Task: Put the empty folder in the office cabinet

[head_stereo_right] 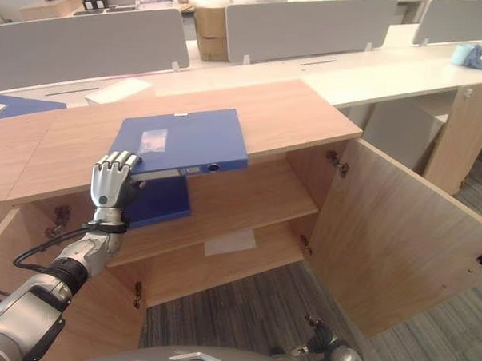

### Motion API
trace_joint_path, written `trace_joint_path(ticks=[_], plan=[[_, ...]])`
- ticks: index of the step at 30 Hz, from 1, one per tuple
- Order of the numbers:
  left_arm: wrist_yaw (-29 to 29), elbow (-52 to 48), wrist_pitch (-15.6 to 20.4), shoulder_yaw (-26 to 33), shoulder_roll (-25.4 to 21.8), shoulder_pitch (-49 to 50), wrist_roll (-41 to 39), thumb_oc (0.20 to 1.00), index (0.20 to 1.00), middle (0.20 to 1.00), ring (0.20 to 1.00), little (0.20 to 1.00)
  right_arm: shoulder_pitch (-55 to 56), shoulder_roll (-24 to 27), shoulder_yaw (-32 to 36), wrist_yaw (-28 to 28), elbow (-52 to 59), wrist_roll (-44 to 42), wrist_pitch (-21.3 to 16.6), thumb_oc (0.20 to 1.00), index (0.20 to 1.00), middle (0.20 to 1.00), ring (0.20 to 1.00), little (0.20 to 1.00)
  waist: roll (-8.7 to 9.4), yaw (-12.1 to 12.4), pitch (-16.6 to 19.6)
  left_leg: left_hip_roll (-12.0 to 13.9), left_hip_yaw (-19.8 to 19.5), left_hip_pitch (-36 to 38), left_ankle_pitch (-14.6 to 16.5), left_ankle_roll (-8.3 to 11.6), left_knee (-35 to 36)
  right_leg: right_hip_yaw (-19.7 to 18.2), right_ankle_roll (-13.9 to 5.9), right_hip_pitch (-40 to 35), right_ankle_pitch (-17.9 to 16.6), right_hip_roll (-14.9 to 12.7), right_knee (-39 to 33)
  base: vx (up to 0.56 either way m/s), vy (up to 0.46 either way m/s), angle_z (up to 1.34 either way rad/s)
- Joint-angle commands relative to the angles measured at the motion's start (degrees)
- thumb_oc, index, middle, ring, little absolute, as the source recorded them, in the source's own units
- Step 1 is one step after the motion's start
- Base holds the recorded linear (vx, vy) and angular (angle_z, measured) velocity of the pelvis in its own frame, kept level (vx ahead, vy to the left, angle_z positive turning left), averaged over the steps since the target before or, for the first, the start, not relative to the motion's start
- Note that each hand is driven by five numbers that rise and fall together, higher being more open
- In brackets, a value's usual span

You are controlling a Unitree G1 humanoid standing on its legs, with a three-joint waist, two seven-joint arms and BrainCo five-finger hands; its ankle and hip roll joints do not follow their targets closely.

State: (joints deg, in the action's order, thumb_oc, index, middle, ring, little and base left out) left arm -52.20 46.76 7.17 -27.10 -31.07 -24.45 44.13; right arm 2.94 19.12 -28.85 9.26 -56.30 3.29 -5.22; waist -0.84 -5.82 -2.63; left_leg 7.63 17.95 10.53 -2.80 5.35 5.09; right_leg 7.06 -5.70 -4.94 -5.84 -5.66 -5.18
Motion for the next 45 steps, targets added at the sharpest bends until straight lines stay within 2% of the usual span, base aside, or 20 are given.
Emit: trace_joint_path(ticks=[1,6,10,12,13,15,17,19,21,22,25,27,28,32,34,36,38,42,45], plan=[[0.04,2.98,1.73,-0.04,-1.87,-5.68,-1.40,0.200,0.200,0.200,0.200,0.200,-3.94,1.31,-1.93,-0.64,-0.99,0.00,-2.77,1.000,1.000,1.000,1.000,1.000,0.05,-0.81,-2.26,-1.82,-1.67,0.63,5.12,-2.84,-0.09,0.36,-2.19,-2.81,3.71,-0.83,0.18,0.00,0.000,0.00],[-2.75,-3.52,5.52,1.62,-3.41,-5.13,-4.62,0.200,0.200,0.200,0.200,0.200,-3.79,1.31,-1.04,-2.53,0.19,-1.86,-5.83,1.000,1.000,1.000,1.000,1.000,0.06,0.29,-2.17,-1.94,-2.75,0.46,5.20,-2.80,-0.09,1.50,-2.12,-3.26,4.05,-1.09,0.18,0.00,0.000,0.01],[-2.28,-9.76,5.21,2.96,-5.09,-4.36,-6.93,0.200,0.200,0.200,0.200,0.200,-3.73,1.48,-0.84,-2.81,2.34,-3.13,-6.12,1.000,1.000,1.000,1.000,1.000,0.14,0.96,-2.33,-2.00,-3.52,0.24,5.18,-2.79,-0.09,2.02,-2.02,-3.38,4.16,-1.19,0.18,-0.03,0.000,0.07],[-2.31,-18.23,5.04,5.77,-7.43,-2.90,-11.74,0.200,0.200,0.200,0.200,0.200,-3.38,2.00,-0.45,-2.51,6.53,-5.19,-6.06,1.000,1.000,1.000,1.000,1.000,0.28,1.80,-2.55,-2.02,-4.35,0.02,5.07,-2.76,-0.09,2.81,-1.84,-3.62,4.32,-1.35,0.18,-0.04,-0.003,0.17],[-2.31,-18.23,5.04,5.77,-7.43,-2.90,-11.74,0.200,0.200,0.200,0.200,0.200,-3.38,2.00,-0.45,-2.51,6.53,-5.19,-6.06,1.000,1.000,1.000,1.000,1.000,0.28,1.80,-2.55,-2.02,-4.35,0.02,5.07,-2.76,-0.09,2.81,-1.84,-3.62,4.32,-1.35,0.18,-0.04,-0.011,0.14],[-0.15,-30.24,5.51,12.99,-9.49,1.14,-15.81,0.200,0.200,0.200,0.200,0.200,-2.33,2.50,0.73,-0.03,14.37,-8.59,-5.37,1.000,1.000,1.000,1.000,1.000,0.66,2.99,-2.62,-2.15,-5.86,-0.44,4.84,-2.72,-0.09,3.75,-1.65,-3.88,4.54,-1.54,0.18,-0.04,-0.018,0.12],[5.88,-37.72,7.38,17.72,-9.36,4.39,-21.84,0.200,0.200,0.200,0.200,0.200,-1.47,2.62,1.17,2.88,20.08,-10.27,-4.45,1.000,1.000,1.000,1.000,1.000,1.00,3.95,-2.70,-2.22,-6.78,-0.72,4.71,-2.66,-0.09,4.58,-1.68,-4.11,4.65,-1.76,0.18,-0.04,-0.022,0.30],[13.96,-44.40,10.09,21.12,-7.21,7.74,-31.04,0.200,0.200,0.200,0.200,0.200,-0.77,2.70,1.49,4.52,25.33,-11.12,-3.42,1.000,1.000,1.000,1.000,1.000,1.36,4.75,-2.69,-2.31,-7.65,-1.02,4.54,-2.64,-0.09,5.29,-1.76,-4.30,4.74,-1.95,0.18,-0.03,-0.021,0.31],[18.36,-47.48,10.67,22.49,-5.86,9.80,-36.63,0.200,0.200,0.200,0.200,0.200,-0.57,2.88,1.66,5.54,27.69,-12.17,-3.24,1.000,1.000,1.000,1.000,1.000,1.45,5.12,-2.67,-2.37,-8.12,-1.18,4.42,-2.59,-0.09,5.73,-1.84,-4.40,4.71,-2.07,0.18,-0.03,-0.011,0.26],[22.77,-49.58,11.78,23.32,-4.62,11.52,-42.42,0.200,0.200,0.200,0.200,0.200,-0.48,2.98,2.10,5.71,30.24,-12.66,-3.21,1.000,1.000,1.000,1.000,1.000,1.54,5.66,-2.82,-2.44,-8.57,-1.26,4.33,-2.54,-0.09,6.11,-1.89,-4.54,4.69,-2.15,0.18,-0.05,-0.008,0.23],[33.61,-56.75,11.46,26.15,-1.57,18.63,-52.93,0.200,0.200,0.200,0.200,0.200,-0.30,3.49,4.85,5.38,37.40,-15.88,-0.67,1.000,1.000,1.000,1.000,1.000,1.73,7.07,-3.02,-2.59,-9.48,-1.88,3.85,-2.48,-0.09,7.05,-1.99,-4.53,4.30,-2.41,0.18,-0.05,0.001,0.08],[40.66,-58.23,11.47,26.92,0.40,22.54,-59.88,0.200,0.200,0.200,0.200,0.200,-0.10,3.70,6.76,4.73,40.82,-17.33,-0.93,1.000,1.000,1.000,1.000,1.000,1.76,7.82,-3.22,-2.81,-9.95,-2.22,3.65,-2.55,-0.09,7.50,-2.05,-4.49,4.02,-2.52,0.18,-0.05,0.010,0.06],[41.46,-58.42,11.60,26.90,0.80,23.30,-60.95,0.200,0.200,0.200,0.200,0.200,-0.04,3.73,7.18,4.79,41.60,-17.58,-0.35,1.000,1.000,1.000,1.000,1.000,1.74,7.90,-3.22,-2.85,-10.04,-2.31,3.61,-2.59,-0.09,7.57,-2.06,-4.46,3.94,-2.55,0.18,-0.05,0.009,0.11],[51.18,-57.22,12.82,26.71,2.86,28.37,-72.69,0.200,0.200,0.200,0.200,0.200,-0.04,4.01,9.97,4.80,45.87,-21.35,-0.95,1.000,1.000,1.000,1.000,1.000,1.75,8.85,-3.47,-3.20,-10.70,-2.87,3.34,-2.80,-0.09,8.03,-2.03,-4.19,3.50,-2.73,0.18,-0.05,0.013,0.13],[54.01,-56.20,13.99,26.96,3.25,30.55,-74.29,0.200,0.200,0.200,0.200,0.200,-0.42,4.39,11.35,5.20,48.20,-23.25,-1.51,1.000,1.000,1.000,1.000,1.000,1.75,9.33,-3.61,-3.31,-10.98,-3.05,3.14,-2.84,-0.09,8.33,-2.05,-4.10,3.21,-2.87,0.18,-0.04,0.023,0.09],[59.25,-56.05,15.78,27.48,3.65,32.46,-78.19,0.200,0.200,0.200,0.200,0.200,-1.02,4.95,13.08,5.32,51.44,-26.37,-1.66,1.000,1.000,1.000,1.000,1.000,1.82,9.91,-3.67,-3.42,-11.29,-3.30,2.95,-2.93,-0.09,8.72,-2.06,-3.99,3.06,-3.06,0.18,-0.04,0.023,0.07],[60.36,-56.05,16.02,27.49,3.69,32.62,-78.78,0.200,0.200,0.200,0.200,0.200,-1.26,5.03,13.32,5.19,52.27,-26.85,-1.35,1.000,1.000,1.000,1.000,1.000,1.84,9.99,-3.64,-3.45,-11.34,-3.35,2.94,-2.96,-0.09,8.77,-2.05,-3.94,3.03,-3.09,0.18,-0.03,0.012,0.08],[73.47,-57.08,14.34,26.49,4.34,32.12,-88.53,0.200,0.200,0.200,0.200,0.200,-4.68,6.88,16.30,5.58,58.00,-32.49,-2.01,1.000,1.000,1.000,1.000,1.000,1.98,10.82,-3.31,-3.57,-11.86,-3.83,2.65,-2.99,-0.09,9.55,-2.25,-3.71,2.64,-3.45,0.18,-0.04,0.022,0.07],[74.62,-57.19,14.26,25.94,4.46,31.70,-89.08,0.200,0.200,0.200,0.200,0.200,-5.72,7.44,16.78,5.29,59.01,-34.08,-2.10,1.000,1.000,1.000,1.000,1.000,1.98,10.92,-3.25,-3.58,-11.92,-3.87,2.61,-2.97,-0.09,9.64,-2.33,-3.68,2.51,-3.54,0.18,-0.01,0.006,0.02]])
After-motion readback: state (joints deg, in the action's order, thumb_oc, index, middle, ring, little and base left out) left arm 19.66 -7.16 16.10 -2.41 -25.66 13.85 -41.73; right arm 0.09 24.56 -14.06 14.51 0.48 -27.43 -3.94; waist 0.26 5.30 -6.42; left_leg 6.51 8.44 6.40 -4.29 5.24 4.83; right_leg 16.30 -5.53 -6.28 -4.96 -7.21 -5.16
